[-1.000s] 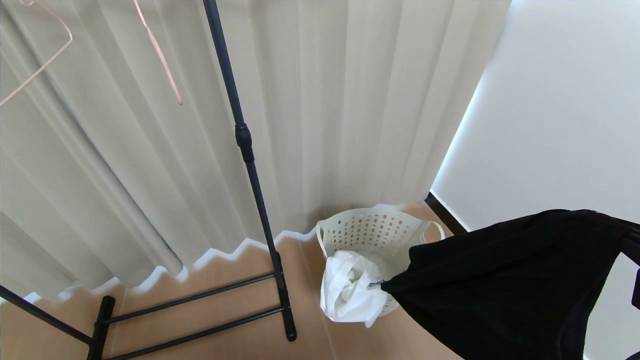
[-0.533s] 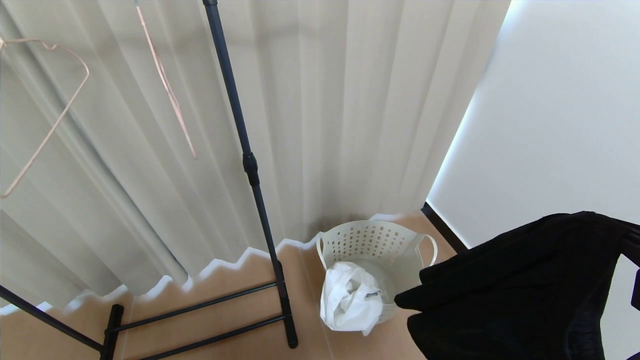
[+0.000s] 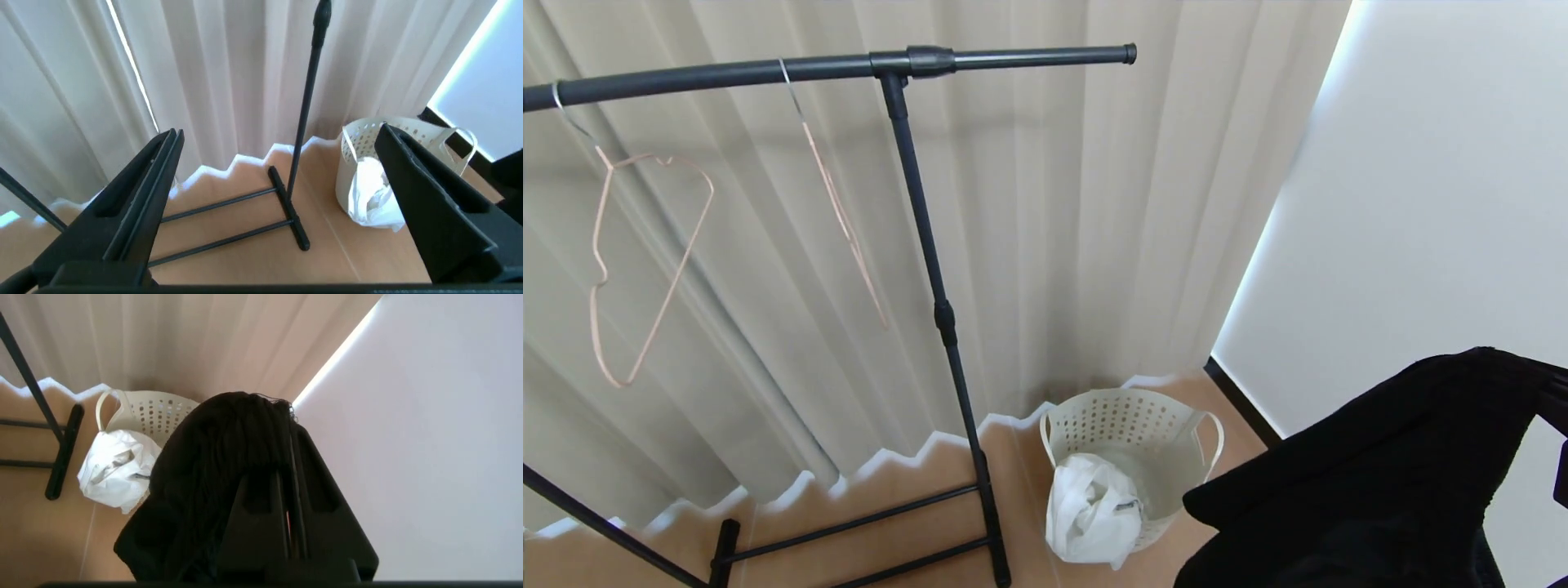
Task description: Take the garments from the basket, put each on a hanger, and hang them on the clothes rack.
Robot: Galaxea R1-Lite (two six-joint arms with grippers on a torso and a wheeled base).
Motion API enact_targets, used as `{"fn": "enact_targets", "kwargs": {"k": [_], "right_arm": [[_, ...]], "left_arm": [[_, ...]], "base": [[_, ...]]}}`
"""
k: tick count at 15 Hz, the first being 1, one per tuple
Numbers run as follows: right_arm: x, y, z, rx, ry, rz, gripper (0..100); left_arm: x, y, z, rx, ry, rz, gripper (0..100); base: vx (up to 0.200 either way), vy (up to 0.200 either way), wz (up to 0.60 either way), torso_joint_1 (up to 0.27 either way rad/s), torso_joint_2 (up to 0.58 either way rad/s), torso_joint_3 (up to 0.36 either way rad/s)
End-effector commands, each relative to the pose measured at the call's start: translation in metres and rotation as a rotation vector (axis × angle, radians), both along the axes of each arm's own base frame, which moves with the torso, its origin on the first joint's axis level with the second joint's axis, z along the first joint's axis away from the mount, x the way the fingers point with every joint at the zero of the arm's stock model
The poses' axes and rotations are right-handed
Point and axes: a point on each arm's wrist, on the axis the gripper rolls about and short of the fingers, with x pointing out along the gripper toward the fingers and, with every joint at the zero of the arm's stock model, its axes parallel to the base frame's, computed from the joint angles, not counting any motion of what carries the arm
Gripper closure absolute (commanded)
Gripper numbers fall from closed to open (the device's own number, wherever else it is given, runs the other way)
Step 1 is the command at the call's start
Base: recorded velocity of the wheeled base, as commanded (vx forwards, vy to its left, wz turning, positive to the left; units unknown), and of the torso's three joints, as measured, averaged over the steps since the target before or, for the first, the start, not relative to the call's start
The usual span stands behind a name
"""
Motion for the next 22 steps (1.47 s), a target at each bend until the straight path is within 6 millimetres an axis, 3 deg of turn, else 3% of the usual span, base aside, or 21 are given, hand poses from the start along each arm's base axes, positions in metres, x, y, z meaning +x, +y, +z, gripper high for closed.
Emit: {"fn": "enact_targets", "kwargs": {"k": [1,8,22], "right_arm": [[0.0006,0.0002,-0.0004,-0.001,0.003,0.000,100],[0.0006,0.0002,-0.0004,-0.001,0.003,0.000,100],[0.0005,0.0002,-0.0010,-0.003,0.006,0.002,100]], "left_arm": [[0.0001,0.0000,0.0000,0.000,0.001,0.001,0],[0.0001,0.0000,0.0000,0.000,0.001,0.000,0],[0.0001,0.0000,0.0002,-0.002,0.000,0.003,0]], "base": [[0.000,0.000,0.00,0.222,-0.55,-0.149],[0.000,0.000,0.00,0.234,-0.57,-0.227],[0.000,0.000,0.00,0.165,-0.37,-0.140]]}}
